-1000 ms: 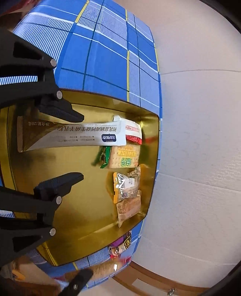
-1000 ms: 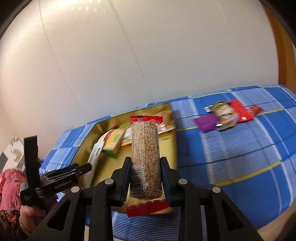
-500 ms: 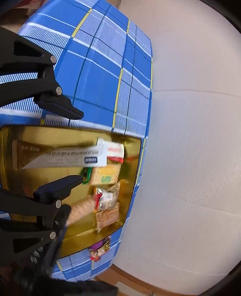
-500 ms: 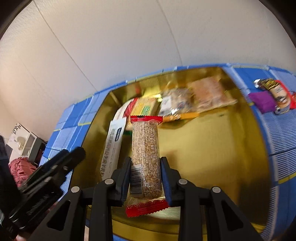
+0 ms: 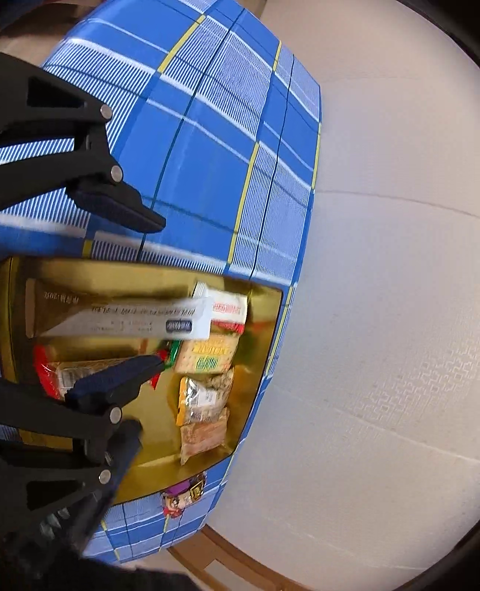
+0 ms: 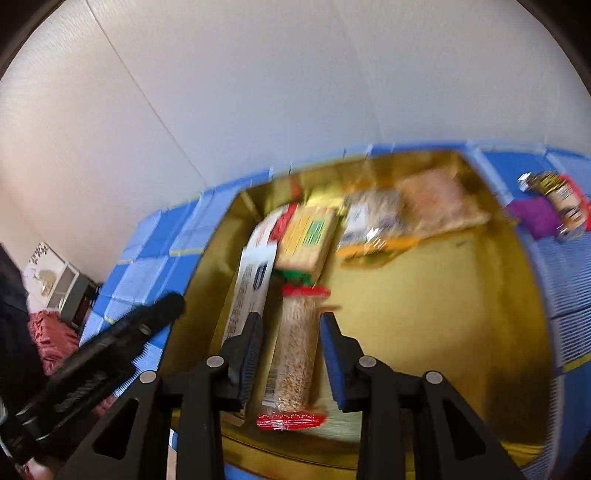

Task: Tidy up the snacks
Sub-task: 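Lower the red-capped grain bar into the gold tray with the right tool and release, then grasp the black sesame pack on the bed with the left tool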

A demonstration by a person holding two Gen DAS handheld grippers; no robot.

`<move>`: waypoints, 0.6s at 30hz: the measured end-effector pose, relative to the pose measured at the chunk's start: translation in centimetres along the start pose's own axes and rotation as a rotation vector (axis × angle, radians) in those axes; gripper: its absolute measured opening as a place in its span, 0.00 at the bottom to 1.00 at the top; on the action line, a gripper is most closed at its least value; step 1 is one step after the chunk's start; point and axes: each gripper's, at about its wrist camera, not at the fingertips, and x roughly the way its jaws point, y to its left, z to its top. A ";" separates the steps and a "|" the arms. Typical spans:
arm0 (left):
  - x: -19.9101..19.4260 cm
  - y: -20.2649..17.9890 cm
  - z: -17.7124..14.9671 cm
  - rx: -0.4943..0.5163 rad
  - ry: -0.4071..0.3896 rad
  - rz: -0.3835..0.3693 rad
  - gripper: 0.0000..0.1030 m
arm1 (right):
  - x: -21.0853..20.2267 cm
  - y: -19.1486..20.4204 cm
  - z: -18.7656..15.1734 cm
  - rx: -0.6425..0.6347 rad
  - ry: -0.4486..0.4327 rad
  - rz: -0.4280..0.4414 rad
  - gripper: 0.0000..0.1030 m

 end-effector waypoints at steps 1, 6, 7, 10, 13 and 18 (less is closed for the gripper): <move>0.0 -0.6 -0.1 0.011 0.007 -0.012 0.69 | -1.1 -0.4 0.1 -0.006 -0.037 -0.014 0.32; 0.2 -3.6 -0.4 0.077 0.035 -0.062 0.74 | -5.0 -3.4 0.8 -0.011 -0.168 -0.141 0.32; 0.2 -4.3 -0.5 0.092 0.040 -0.075 0.74 | -5.5 -4.3 0.7 0.000 -0.181 -0.166 0.32; 0.4 -6.3 -0.8 0.131 0.062 -0.111 0.77 | -6.9 -7.8 0.1 0.058 -0.192 -0.227 0.32; 0.7 -8.3 -1.1 0.162 0.102 -0.154 0.78 | -8.0 -10.9 -1.0 0.113 -0.194 -0.283 0.32; 1.1 -12.0 -1.9 0.220 0.147 -0.226 0.82 | -9.2 -16.4 -3.3 0.180 -0.194 -0.344 0.32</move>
